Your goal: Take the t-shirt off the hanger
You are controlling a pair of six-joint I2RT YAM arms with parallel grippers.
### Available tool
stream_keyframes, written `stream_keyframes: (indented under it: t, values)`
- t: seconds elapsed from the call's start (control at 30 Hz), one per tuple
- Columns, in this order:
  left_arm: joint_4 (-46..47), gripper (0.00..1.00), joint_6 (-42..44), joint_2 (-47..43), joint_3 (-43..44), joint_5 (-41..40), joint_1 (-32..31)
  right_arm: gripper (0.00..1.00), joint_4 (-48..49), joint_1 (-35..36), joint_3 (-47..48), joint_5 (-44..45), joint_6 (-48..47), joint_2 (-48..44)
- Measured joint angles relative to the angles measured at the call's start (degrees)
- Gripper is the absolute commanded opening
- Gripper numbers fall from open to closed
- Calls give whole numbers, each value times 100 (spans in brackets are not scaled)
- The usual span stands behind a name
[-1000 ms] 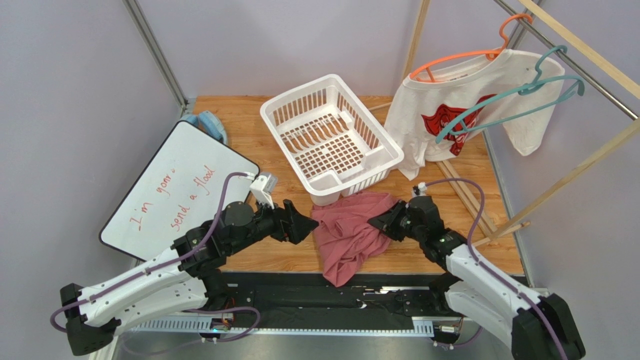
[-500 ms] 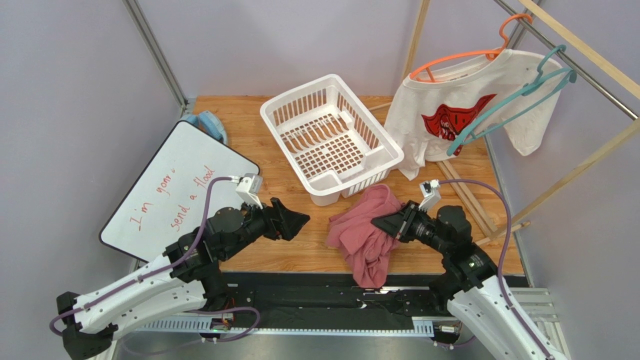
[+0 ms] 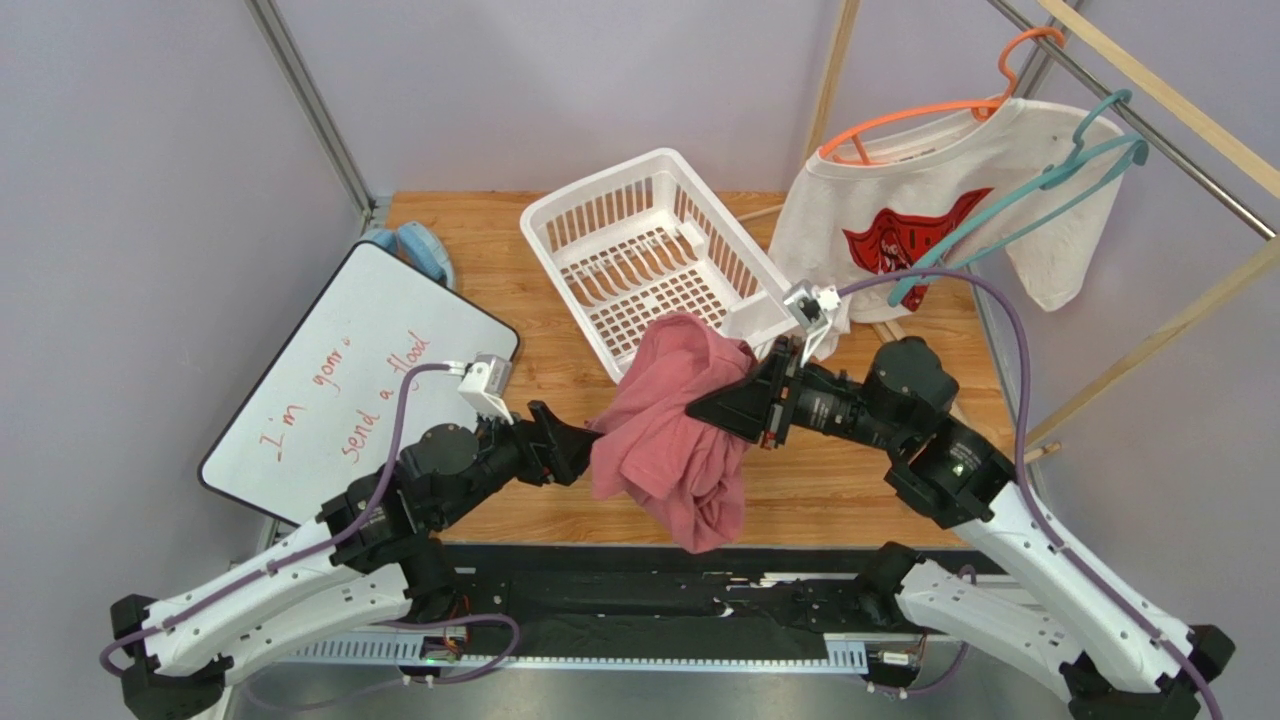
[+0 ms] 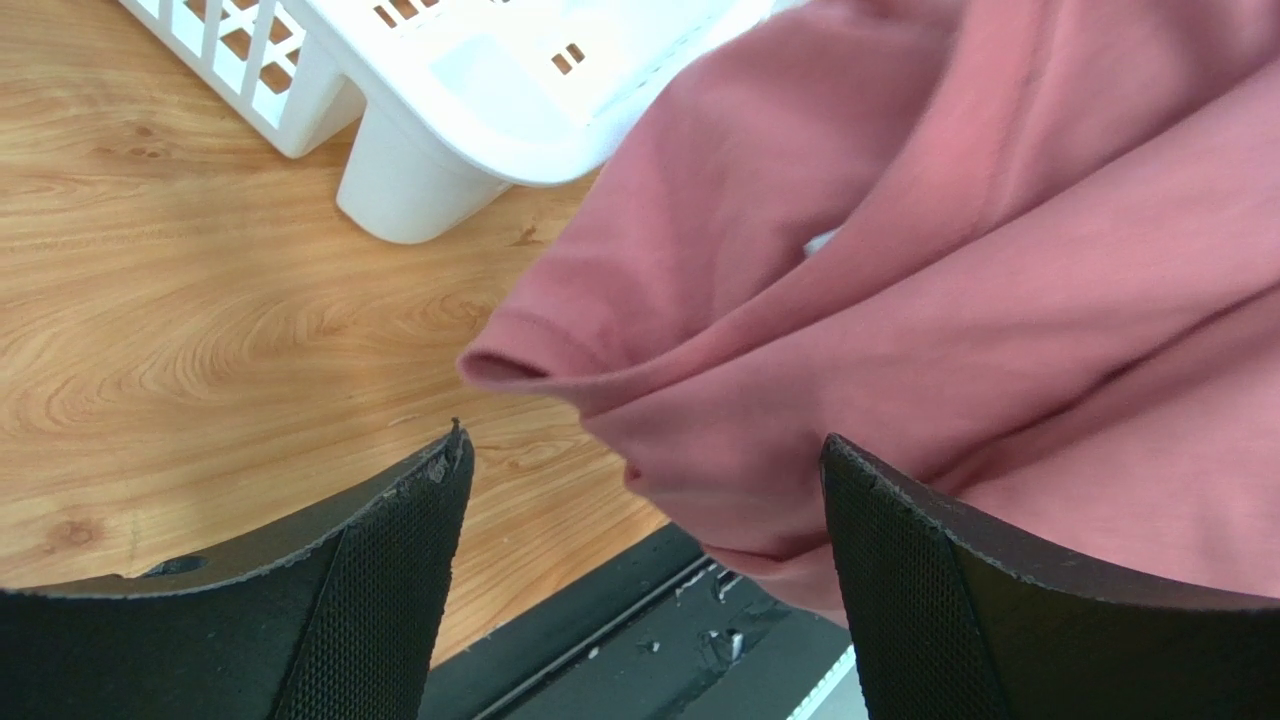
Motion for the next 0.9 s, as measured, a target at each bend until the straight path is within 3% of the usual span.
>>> stream_keyframes:
  t: [0.2,0.4,0.57,0.7,0.9]
  values:
    - [-214,88,-72,-479,-20,-140,0,0,-208,546,1408,1023,-839,1040]
    - [-391,87,-177,-872,-79,-291,0,0,-885,551,3077,3104,-1626,2708]
    - [-457,87,-195,-870,-120,-341,0,0,-975,468,3814,4481,-2251,3705]
    - [-476,87,-195,-798,-120,-328,0,0,-938,326,4387,4983,-2494,4413]
    - [-592,87,-195,-811,-120,-319,0,0,-822,153,4518,5056,-2496,5147]
